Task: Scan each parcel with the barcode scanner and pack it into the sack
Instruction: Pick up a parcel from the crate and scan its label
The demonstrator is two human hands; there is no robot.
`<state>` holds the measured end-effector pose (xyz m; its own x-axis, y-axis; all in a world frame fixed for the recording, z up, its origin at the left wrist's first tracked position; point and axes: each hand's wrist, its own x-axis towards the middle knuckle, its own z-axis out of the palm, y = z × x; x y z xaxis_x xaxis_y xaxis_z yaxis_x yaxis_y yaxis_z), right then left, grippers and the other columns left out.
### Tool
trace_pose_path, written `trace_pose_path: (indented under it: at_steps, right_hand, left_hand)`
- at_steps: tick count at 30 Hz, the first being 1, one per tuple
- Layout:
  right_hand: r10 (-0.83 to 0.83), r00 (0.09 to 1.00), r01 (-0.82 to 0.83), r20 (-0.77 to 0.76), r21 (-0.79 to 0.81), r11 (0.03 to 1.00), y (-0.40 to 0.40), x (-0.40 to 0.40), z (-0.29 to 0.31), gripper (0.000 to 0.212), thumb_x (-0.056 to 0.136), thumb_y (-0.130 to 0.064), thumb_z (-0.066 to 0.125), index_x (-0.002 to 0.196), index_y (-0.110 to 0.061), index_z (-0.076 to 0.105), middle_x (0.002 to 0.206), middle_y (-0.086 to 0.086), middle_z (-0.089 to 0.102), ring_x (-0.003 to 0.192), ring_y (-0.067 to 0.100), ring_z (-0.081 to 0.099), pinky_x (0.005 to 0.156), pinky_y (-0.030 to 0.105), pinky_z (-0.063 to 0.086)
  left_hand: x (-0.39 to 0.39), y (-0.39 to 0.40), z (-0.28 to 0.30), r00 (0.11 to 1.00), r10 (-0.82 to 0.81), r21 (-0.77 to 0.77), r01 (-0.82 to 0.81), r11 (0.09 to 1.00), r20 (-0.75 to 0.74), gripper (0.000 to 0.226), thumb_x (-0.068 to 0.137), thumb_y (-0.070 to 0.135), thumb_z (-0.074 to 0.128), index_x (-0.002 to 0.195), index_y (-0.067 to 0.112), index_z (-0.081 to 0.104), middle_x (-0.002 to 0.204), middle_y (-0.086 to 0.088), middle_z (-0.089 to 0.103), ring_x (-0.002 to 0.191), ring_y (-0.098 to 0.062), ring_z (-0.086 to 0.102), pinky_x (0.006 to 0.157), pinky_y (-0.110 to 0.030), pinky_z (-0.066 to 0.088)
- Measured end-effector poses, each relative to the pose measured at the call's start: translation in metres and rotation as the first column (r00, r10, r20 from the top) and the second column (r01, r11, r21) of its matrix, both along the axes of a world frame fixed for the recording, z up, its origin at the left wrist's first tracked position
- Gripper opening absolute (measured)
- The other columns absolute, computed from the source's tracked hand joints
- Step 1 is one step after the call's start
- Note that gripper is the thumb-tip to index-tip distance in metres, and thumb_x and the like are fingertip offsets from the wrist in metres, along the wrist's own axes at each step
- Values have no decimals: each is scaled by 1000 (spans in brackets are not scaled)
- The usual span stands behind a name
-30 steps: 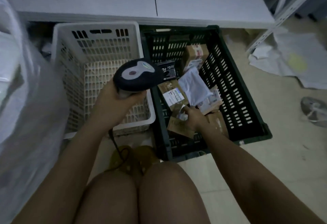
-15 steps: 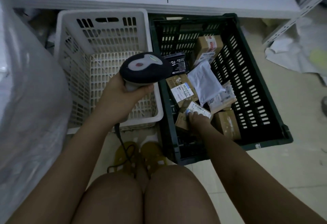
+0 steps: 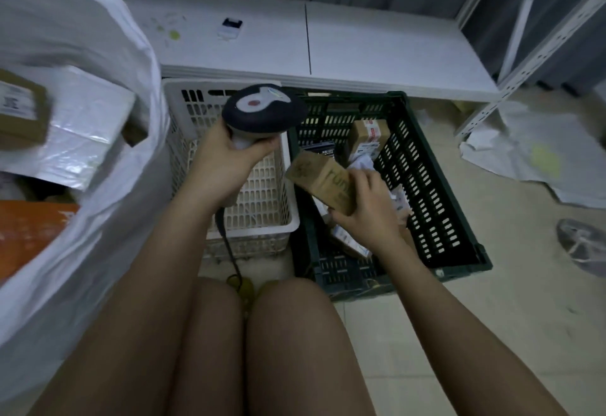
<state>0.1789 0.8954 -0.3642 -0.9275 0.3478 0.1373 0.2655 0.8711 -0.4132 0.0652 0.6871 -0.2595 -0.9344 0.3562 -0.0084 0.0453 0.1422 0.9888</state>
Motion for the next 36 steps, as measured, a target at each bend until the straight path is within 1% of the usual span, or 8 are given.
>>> trace_pose_path:
  at_steps: [8,16,21,24,26,28,32,36]
  right_hand:
    - [152,981,-178,122,236,955,-43,7,-38,67,78,-60,62,135,-28,46,134,13,51,117,39,44,90,52,42]
    - [-172,984,177,42,-255,951,-55,-22,-28,22,90,-39,64,103,-22,67,114,2,53,118,28,40,95,39,36]
    - [-131,953,217,272,-319,923,-36,-51,-10,89,77,-36,77,148,-31,24,150,6,21,140,31,17,113,49,25]
    - [-160,926,344,343,-588,732,-29,-54,-3,108,71,-31,86,151,-21,14,148,8,32,132,26,37,107,41,36]
    - [-179,916,395,360,-725,564,-31,-45,-8,71,75,-28,84,130,-16,41,122,2,51,108,17,51,93,32,43]
    - [-228,907,422,355,-733,534,-36,-33,-17,49,78,-38,79,113,-20,50,111,-4,56,103,16,54,91,32,45]
    - [-258,927,372,273,-764,527,-43,-24,-31,84,70,-72,64,136,-23,49,128,-5,60,115,19,58,104,46,45]
    - [-279,913,395,297,-810,433,-48,-22,-32,74,91,-48,59,150,-19,26,141,4,48,125,26,50,107,51,40]
  left_hand:
    - [16,-22,-17,988,152,11,-152,988,-14,55,82,15,74,133,15,52,119,9,60,108,-1,54,79,-3,40]
    - [19,-28,-18,998,65,8,-65,998,12,45,81,12,75,117,27,53,102,24,57,87,21,51,72,3,41]
    - [20,-32,-20,998,68,31,-69,997,13,45,80,9,75,118,23,55,101,24,58,82,28,51,71,5,40]
    - [17,-35,-21,996,85,38,-86,996,21,45,81,11,75,120,22,55,102,23,58,82,27,51,70,5,40]
    - [14,-36,-23,995,96,46,-97,994,22,45,81,10,75,118,26,53,102,26,57,82,28,51,71,5,40]
    - [12,-36,-23,995,99,53,-100,994,20,46,81,9,74,118,26,53,103,26,57,85,26,52,73,4,41]
    - [10,-37,-23,994,102,64,-104,993,30,51,82,8,73,128,16,54,110,16,61,94,16,54,78,1,43]
    - [14,-38,-22,993,113,60,-114,992,19,50,83,8,73,128,16,54,110,14,60,92,18,53,76,2,42]
